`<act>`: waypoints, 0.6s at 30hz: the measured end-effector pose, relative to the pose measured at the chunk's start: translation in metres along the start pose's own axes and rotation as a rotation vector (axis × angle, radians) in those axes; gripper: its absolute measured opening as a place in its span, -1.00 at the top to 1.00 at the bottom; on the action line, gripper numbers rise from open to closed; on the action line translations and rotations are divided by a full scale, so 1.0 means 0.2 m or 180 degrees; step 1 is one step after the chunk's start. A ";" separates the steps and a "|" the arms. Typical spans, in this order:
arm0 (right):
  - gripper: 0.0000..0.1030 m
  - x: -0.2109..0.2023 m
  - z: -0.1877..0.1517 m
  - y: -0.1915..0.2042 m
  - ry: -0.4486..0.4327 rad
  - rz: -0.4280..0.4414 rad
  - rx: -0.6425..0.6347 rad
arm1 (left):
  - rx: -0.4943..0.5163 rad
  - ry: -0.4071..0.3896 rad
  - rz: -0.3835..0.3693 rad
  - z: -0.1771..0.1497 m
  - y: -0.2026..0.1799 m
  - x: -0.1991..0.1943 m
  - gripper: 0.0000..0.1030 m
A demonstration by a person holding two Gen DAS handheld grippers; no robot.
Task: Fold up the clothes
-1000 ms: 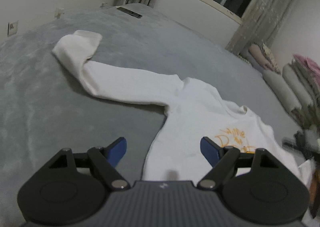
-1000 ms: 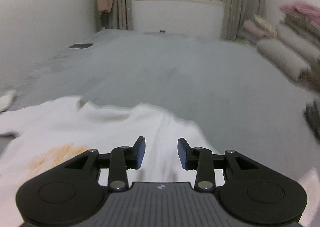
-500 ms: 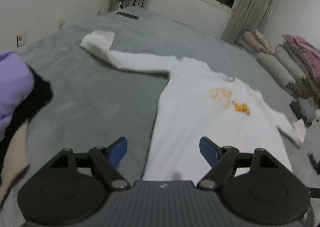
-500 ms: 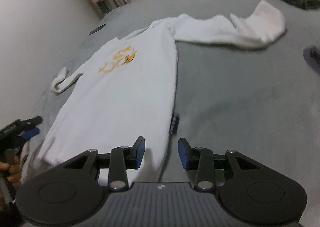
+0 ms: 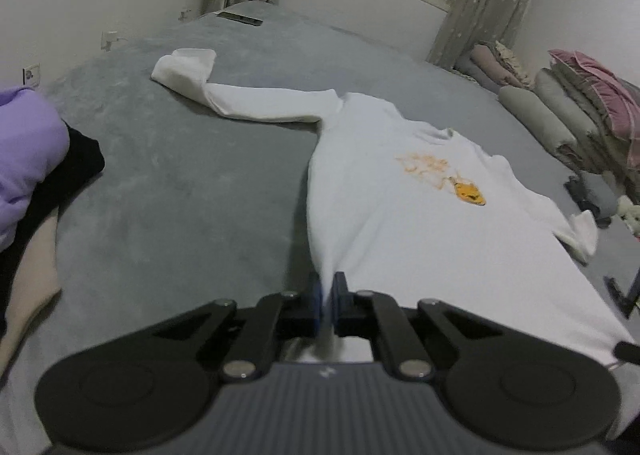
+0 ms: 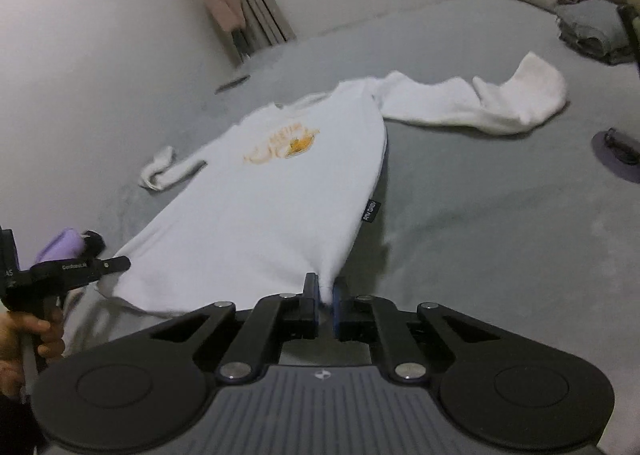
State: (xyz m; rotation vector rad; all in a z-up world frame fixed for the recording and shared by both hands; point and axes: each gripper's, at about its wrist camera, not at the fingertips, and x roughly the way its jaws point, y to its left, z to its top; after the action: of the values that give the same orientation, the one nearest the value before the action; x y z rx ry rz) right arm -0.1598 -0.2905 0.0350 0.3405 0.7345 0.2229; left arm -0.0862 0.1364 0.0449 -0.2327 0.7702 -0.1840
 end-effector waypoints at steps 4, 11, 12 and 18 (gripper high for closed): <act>0.85 0.08 -0.05 -0.01 0.0216 -0.0050 -0.0056 | 0.0047 0.0113 0.0179 -0.02 -0.01 0.06 0.89; 0.45 0.11 -0.04 -0.09 0.0095 -0.0154 0.0058 | -0.0042 -0.0020 0.0335 0.05 0.03 0.03 0.72; 0.41 0.10 -0.01 -0.11 0.0033 -0.0227 0.0094 | -0.0016 -0.0073 0.0350 0.07 0.02 0.02 0.66; 0.34 0.13 0.20 -0.26 -0.0289 -0.0753 0.0155 | 0.0095 -0.0094 0.0196 0.19 -0.11 0.11 0.48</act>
State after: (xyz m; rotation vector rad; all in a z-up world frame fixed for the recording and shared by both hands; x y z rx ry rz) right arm -0.1092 -0.3394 0.0279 0.3050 0.6845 -0.0338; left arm -0.0450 0.1152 0.0630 -0.1827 0.7439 -0.1334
